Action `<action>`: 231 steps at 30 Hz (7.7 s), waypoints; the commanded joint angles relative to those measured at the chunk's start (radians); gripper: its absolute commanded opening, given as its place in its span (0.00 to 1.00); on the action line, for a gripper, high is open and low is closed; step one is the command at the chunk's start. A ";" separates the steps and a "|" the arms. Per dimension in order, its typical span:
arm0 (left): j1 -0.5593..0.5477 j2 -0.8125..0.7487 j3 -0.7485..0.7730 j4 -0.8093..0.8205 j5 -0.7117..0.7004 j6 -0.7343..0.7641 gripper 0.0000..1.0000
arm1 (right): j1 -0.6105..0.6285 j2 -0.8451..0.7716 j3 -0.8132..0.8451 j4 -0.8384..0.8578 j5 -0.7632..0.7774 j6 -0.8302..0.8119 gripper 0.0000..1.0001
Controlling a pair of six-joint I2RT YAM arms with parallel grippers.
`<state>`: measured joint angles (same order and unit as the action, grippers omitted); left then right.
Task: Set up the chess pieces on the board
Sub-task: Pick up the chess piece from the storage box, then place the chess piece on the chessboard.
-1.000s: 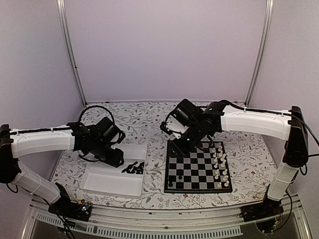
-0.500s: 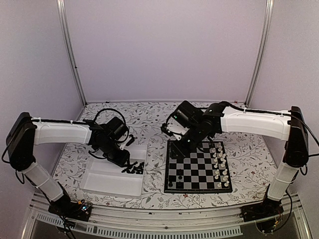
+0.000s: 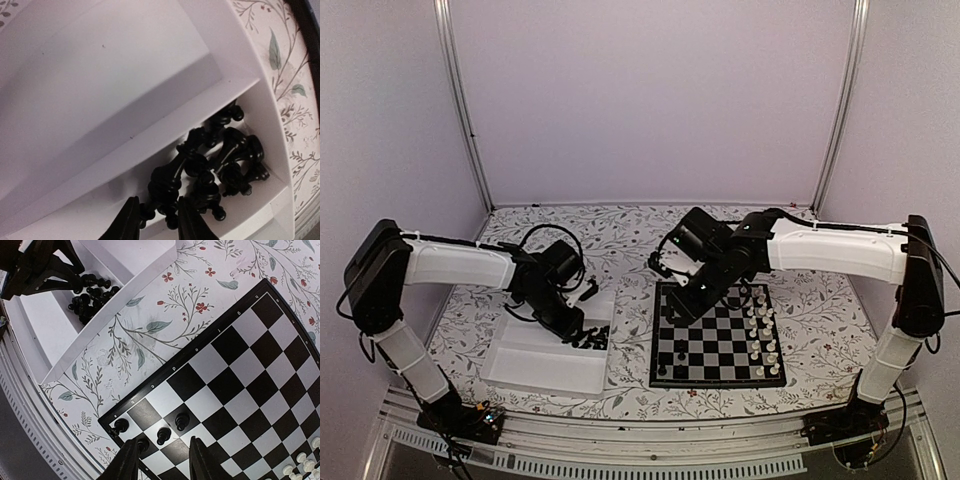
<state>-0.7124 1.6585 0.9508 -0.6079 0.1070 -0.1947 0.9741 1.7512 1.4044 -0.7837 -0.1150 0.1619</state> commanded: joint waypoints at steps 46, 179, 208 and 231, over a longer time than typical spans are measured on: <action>-0.035 -0.363 -0.061 0.222 0.234 -0.041 0.03 | -0.130 0.209 0.149 0.494 -0.653 0.271 0.49; -0.093 -0.272 -0.110 0.246 0.139 -0.083 0.03 | -0.161 0.289 0.206 0.096 0.053 -0.083 0.02; -0.081 -0.246 -0.096 0.248 0.152 -0.067 0.03 | -0.043 0.204 0.065 0.121 -0.005 -0.020 0.03; -0.081 -0.236 -0.104 0.258 0.168 -0.078 0.03 | -0.023 0.181 0.007 0.139 0.011 0.004 0.04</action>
<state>-0.8040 1.4162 0.8406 -0.3775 0.2626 -0.2733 0.9443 1.9625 1.4235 -0.6632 -0.1120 0.1585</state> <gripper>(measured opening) 0.172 0.092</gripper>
